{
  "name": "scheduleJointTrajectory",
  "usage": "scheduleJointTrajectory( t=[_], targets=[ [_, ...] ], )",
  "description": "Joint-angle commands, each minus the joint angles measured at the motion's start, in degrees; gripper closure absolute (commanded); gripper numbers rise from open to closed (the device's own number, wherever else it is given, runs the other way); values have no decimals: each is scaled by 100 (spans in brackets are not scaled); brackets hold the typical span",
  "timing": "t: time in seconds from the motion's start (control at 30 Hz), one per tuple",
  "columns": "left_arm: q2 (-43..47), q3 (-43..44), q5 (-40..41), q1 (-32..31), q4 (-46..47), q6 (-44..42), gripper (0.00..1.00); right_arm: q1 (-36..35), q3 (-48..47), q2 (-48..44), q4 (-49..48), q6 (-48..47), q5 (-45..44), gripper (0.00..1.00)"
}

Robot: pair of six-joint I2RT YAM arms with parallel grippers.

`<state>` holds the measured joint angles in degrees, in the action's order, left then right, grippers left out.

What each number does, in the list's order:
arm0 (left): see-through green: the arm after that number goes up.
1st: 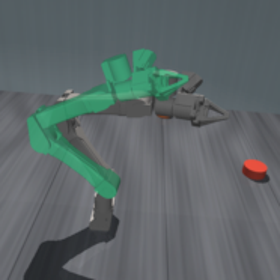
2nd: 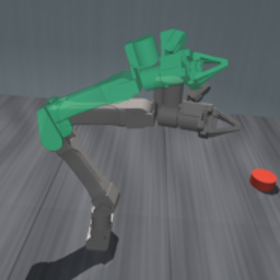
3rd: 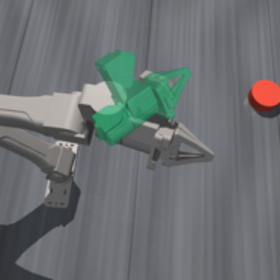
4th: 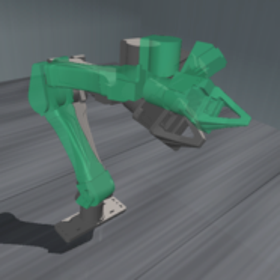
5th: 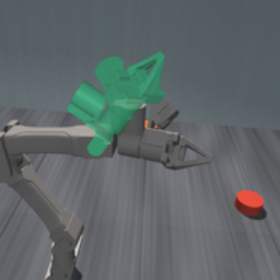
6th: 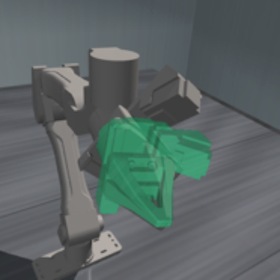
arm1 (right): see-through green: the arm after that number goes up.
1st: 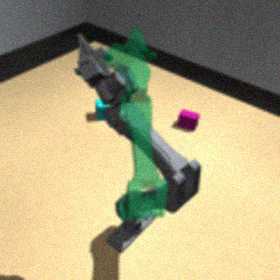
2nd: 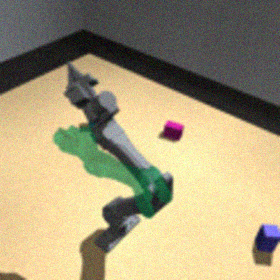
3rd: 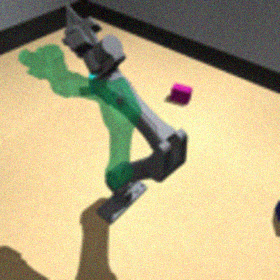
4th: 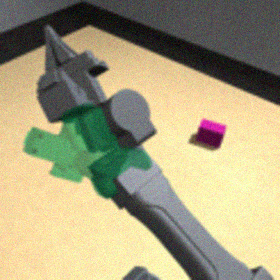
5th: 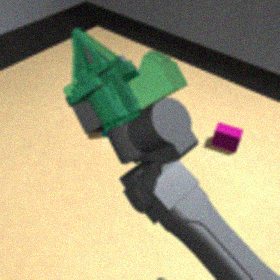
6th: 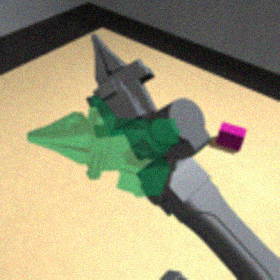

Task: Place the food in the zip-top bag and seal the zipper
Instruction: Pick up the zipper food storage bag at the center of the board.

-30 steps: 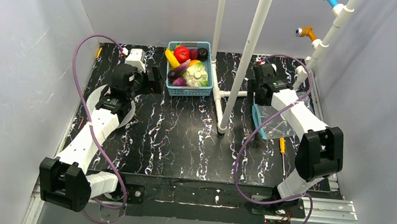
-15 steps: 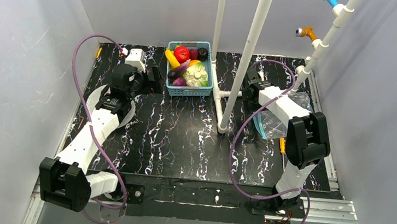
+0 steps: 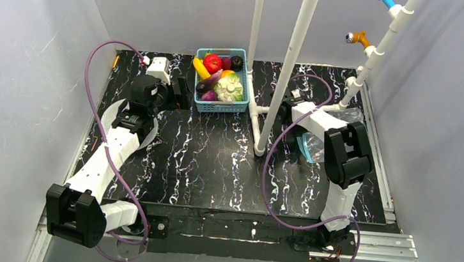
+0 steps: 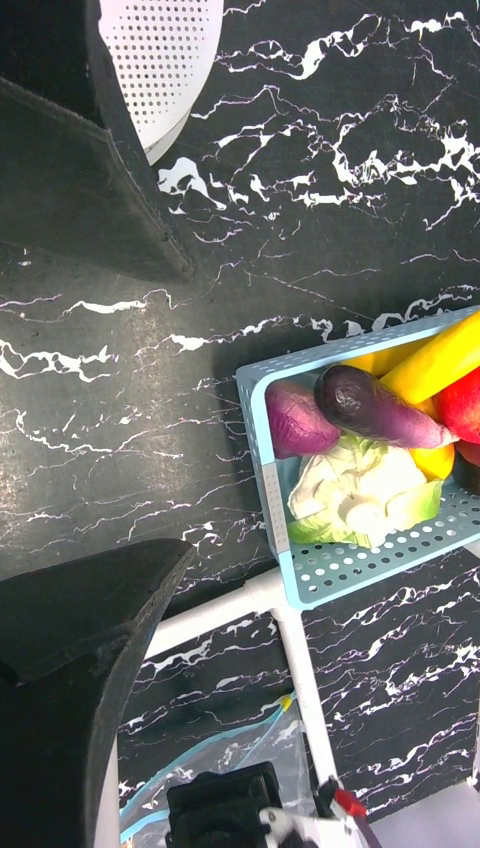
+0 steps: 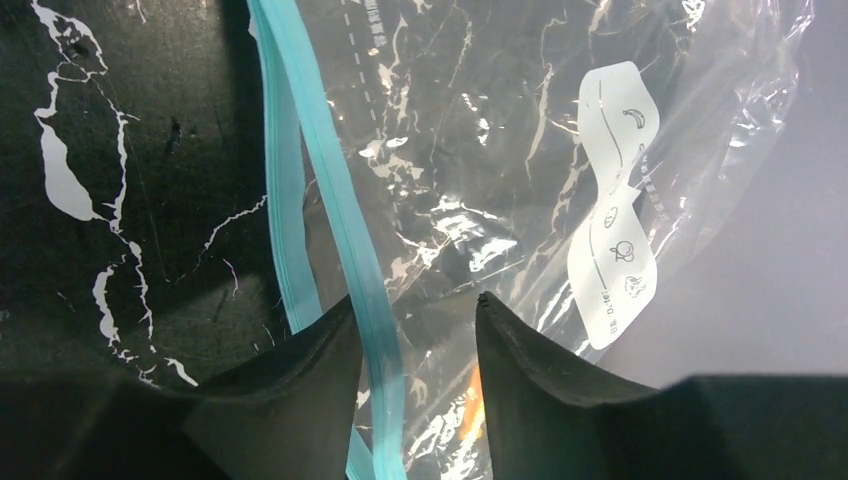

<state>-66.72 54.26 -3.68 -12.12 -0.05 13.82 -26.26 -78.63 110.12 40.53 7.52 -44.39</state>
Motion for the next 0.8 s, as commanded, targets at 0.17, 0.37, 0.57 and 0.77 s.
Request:
scheduleJointTrajectory(
  t=[0.17, 0.37, 0.57, 0.77],
  targets=[
    [27, 207, -31, -19, 41, 19, 2, -152, -240, -235, -16, -14, -585, 84],
    [11, 194, -27, -18, 38, 20, 2, -146, -68, -1177, -72, 322, -353, 99],
    [6, 210, -64, -23, 39, 45, 2, -134, 667, -2712, -199, 923, -109, 99],
    [-45, 218, -188, -43, 39, 160, 2, -142, 1454, -4742, -587, 947, 866, 99]
  ],
)
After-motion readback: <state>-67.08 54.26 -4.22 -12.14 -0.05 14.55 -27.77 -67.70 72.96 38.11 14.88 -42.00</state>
